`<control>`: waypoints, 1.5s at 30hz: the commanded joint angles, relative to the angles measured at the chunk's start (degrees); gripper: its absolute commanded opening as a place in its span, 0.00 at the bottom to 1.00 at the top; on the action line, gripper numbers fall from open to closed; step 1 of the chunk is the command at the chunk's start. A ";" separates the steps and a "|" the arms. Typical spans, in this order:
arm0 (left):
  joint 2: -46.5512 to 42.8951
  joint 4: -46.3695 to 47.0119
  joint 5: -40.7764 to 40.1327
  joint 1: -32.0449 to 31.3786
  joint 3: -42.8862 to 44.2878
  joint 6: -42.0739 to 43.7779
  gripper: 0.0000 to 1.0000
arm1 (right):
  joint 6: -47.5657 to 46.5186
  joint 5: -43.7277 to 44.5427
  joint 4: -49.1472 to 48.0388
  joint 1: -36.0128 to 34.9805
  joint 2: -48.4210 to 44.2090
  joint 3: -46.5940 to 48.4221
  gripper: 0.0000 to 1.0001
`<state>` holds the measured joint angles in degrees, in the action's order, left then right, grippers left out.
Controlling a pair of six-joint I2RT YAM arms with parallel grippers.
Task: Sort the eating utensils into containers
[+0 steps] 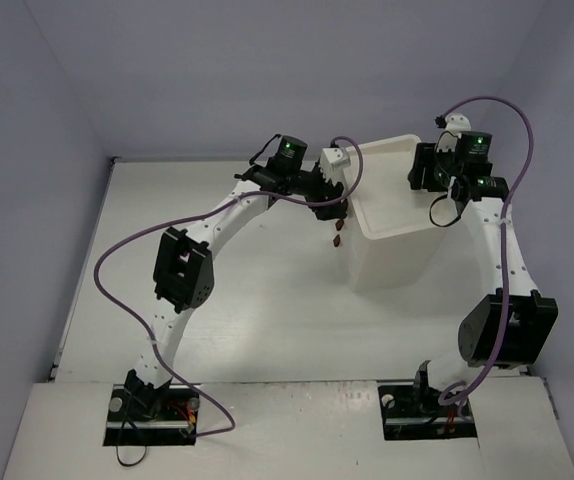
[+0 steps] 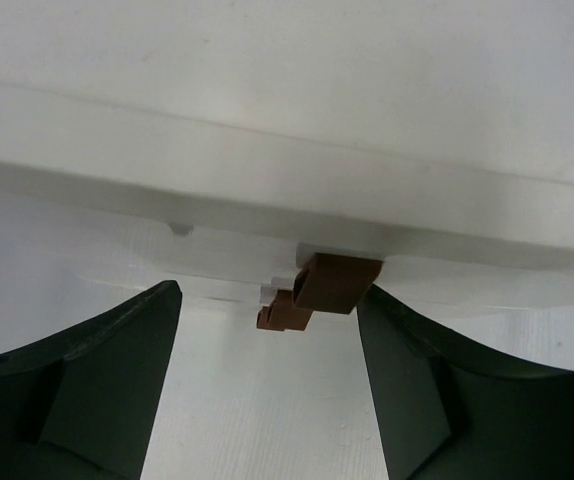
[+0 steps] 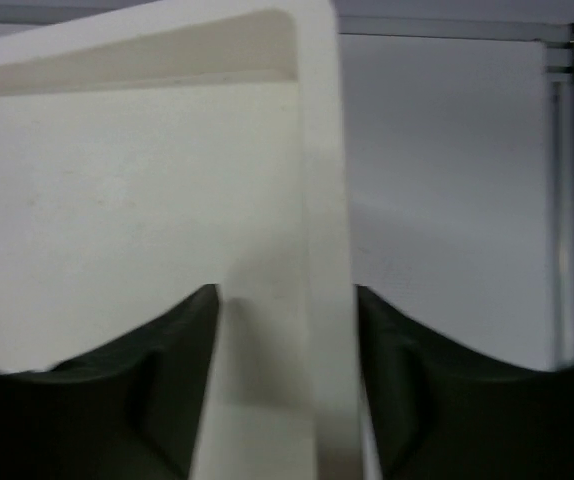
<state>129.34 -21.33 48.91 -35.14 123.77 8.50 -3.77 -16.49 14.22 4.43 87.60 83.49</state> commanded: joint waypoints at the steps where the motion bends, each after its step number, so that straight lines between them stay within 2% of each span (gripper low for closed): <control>1: -15.29 10.45 -6.94 1.46 -7.30 -3.97 0.68 | 1.93 -3.94 -0.42 -0.83 -4.47 3.86 0.75; 3: -22.84 10.63 -10.57 3.35 -12.83 -6.28 0.70 | 1.81 -2.45 -0.42 -0.07 -6.75 5.06 0.91; 6: -33.53 7.44 -19.65 7.43 -18.37 -7.88 0.74 | 0.75 0.82 -0.42 0.53 -10.93 5.80 1.00; 7: -37.50 5.37 -23.87 8.92 -20.46 -7.89 0.79 | 0.35 2.82 -0.42 0.66 -12.68 5.81 1.00; 8: -40.18 3.68 -23.95 9.82 -21.71 -7.89 0.82 | 0.00 4.16 -0.42 0.67 -12.72 5.72 1.00; 9: -42.84 1.96 -30.57 10.85 -23.68 -7.80 0.88 | -0.51 6.56 -0.42 0.75 -15.35 5.29 1.00; 11: -49.37 -3.11 -38.39 13.49 -25.63 -7.89 0.92 | -0.76 8.60 -0.42 0.75 -19.00 4.30 1.00; 12: -51.97 -5.18 -39.15 14.37 -25.95 -7.89 0.95 | -0.80 9.59 -0.49 0.75 -20.65 4.14 1.00; 13: -55.77 -8.76 -44.85 14.78 -26.53 -7.89 0.97 | -0.80 10.81 -0.51 0.68 -23.51 3.04 1.00; 15: -60.03 -12.59 -54.34 14.84 -28.27 -7.24 0.97 | -0.47 12.49 -0.51 0.02 -27.21 -0.17 1.00; 16: -62.06 -13.91 -55.05 14.76 -28.41 -7.19 0.97 | -0.22 13.97 -0.66 -0.04 -29.12 -0.43 1.00; 19: -71.09 -16.38 -64.99 13.95 -33.70 -9.73 0.97 | 1.22 19.66 -0.86 -2.59 -36.82 -7.10 1.00; 23: -83.15 -17.27 -70.66 12.38 -42.40 -12.95 0.97 | 1.45 21.74 -0.86 -4.08 -47.96 -13.31 1.00; 26: -89.65 -17.35 -74.24 12.29 -47.13 -14.72 0.97 | 1.71 23.58 -0.85 -4.08 -52.90 -16.31 1.00; 31: -96.97 -18.20 -73.03 12.29 -53.98 -15.95 0.97 | 3.70 27.34 -0.77 -6.09 -58.35 -20.54 1.00; 36: -99.19 -22.76 -76.00 12.29 -54.34 -16.32 0.97 | 3.83 30.64 -0.68 -8.58 -60.27 -21.52 1.00; 45: -97.47 -28.21 -76.77 12.29 -51.14 -16.30 0.97 | 5.61 30.81 -0.54 -9.58 -61.26 -20.60 1.00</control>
<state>29.37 -48.60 -26.23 -22.52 69.16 -6.85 0.69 12.34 17.82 -4.57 26.65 61.82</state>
